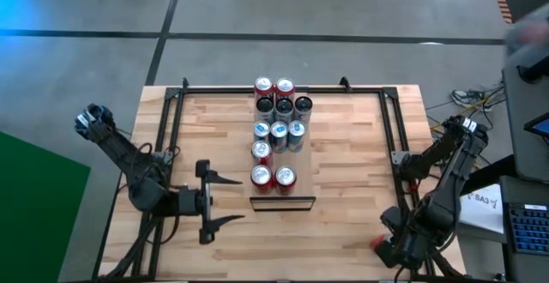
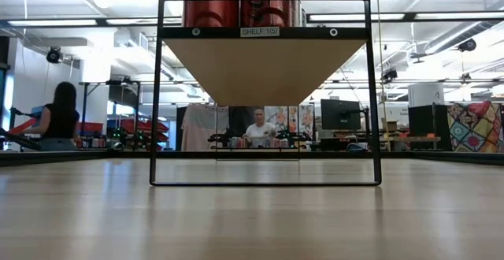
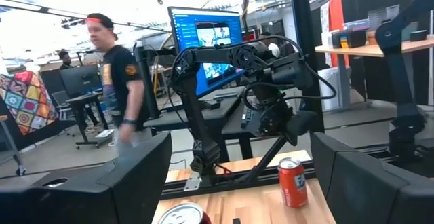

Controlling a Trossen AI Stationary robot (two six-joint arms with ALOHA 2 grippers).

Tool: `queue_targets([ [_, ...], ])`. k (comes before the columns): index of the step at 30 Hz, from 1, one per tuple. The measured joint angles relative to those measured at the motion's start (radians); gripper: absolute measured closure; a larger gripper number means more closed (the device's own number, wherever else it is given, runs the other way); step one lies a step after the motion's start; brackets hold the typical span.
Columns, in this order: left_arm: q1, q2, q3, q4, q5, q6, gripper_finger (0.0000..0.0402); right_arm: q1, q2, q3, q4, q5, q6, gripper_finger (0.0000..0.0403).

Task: Place canned beverage on shelf
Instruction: Put the orange soda can on the shelf aligned with the other orange soda cans

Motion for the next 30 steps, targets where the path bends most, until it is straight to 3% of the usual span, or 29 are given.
queue_targets([
  [5,-0.017,0.01,0.0,0.011,0.0,-0.001,0.0079,-0.001,0.0,0.0,0.011,0.064,-0.004,0.0345],
  [14,-0.027,0.014,0.0,0.022,0.0,0.0,0.0079,0.0,0.002,0.0,0.015,0.073,0.009,0.0191],
  [20,-0.027,0.014,0.0,0.022,0.0,0.007,0.0079,-0.001,0.002,-0.01,0.0,0.107,0.032,0.0111],
  [26,-0.027,0.014,0.0,0.022,0.0,0.01,0.0079,-0.001,0.002,-0.059,0.005,0.107,0.071,0.0054],
  [30,-0.027,0.014,0.0,0.022,-0.001,0.016,0.0079,-0.001,0.01,-0.082,0.011,0.107,0.096,0.0039],
])
